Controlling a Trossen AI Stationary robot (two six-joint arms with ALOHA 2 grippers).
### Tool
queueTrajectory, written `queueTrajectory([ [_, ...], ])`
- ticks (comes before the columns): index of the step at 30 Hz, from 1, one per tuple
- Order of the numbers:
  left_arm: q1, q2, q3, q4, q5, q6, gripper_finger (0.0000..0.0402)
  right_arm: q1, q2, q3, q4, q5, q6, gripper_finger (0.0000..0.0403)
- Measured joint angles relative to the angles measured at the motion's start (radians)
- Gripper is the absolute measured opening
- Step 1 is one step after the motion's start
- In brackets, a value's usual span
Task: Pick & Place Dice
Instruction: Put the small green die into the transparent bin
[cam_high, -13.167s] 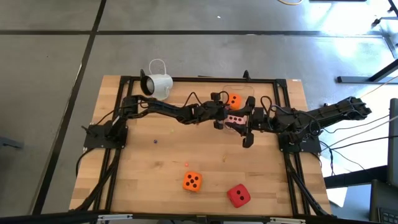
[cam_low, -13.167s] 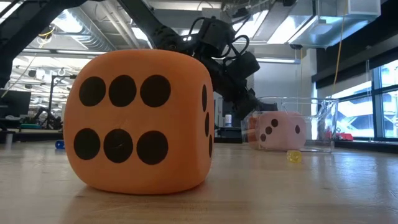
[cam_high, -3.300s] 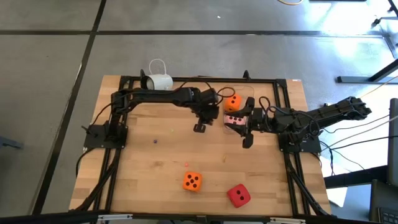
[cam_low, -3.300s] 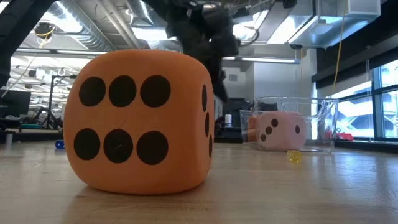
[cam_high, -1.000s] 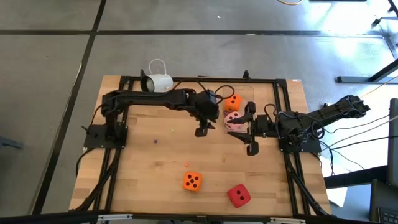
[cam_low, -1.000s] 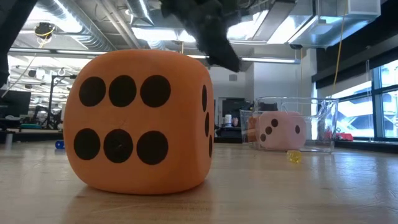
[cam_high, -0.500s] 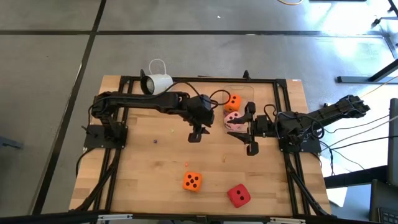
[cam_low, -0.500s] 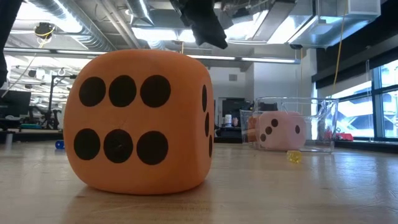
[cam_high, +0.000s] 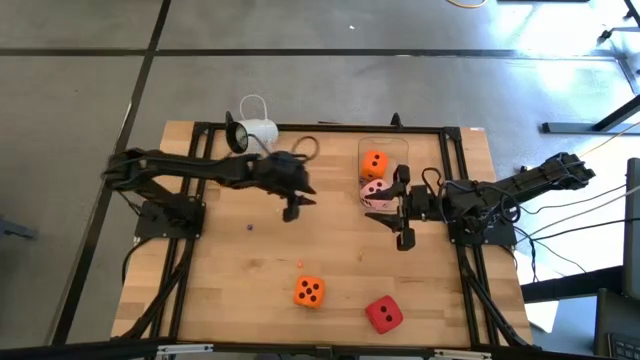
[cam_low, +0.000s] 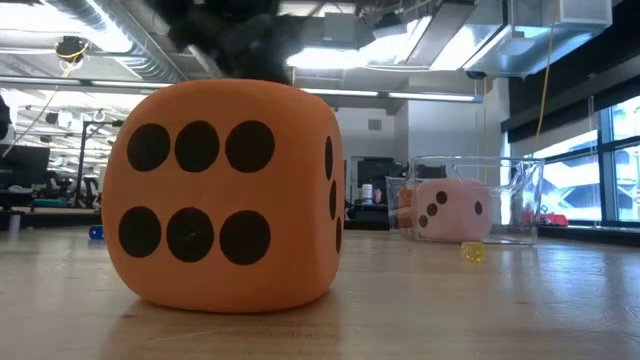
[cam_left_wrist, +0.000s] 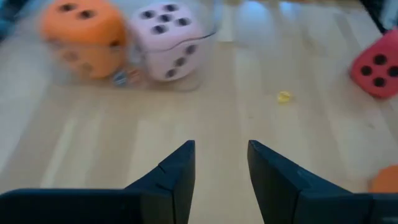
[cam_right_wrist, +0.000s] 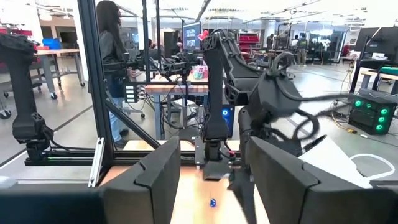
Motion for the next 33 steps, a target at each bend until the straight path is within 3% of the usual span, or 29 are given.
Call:
queueTrajectory([
  [7, 0.041, -0.207, -0.194, -0.050, -0.131, -0.043, 0.0139, -0.005, 0.013, 0.000, -0.040, 0.024, -0.037, 0.0190],
  [12, 0.057, -0.270, -0.247, -0.143, -0.250, -0.055, 0.0140, -0.007, 0.015, 0.000, -0.079, 0.193, -0.113, 0.0190],
  [16, 0.068, -0.267, -0.284, -0.141, -0.250, -0.070, 0.0154, -0.024, 0.015, 0.000, -0.078, 0.332, -0.119, 0.0190],
  [25, 0.044, -0.264, -0.458, 0.084, -0.247, -0.073, 0.0210, -0.055, 0.015, 0.000, -0.083, 0.359, -0.065, 0.0190],
  [33, 0.019, -0.264, -0.611, 0.327, -0.259, -0.082, 0.0221, -0.055, 0.015, 0.000, -0.084, 0.356, 0.008, 0.0190],
])
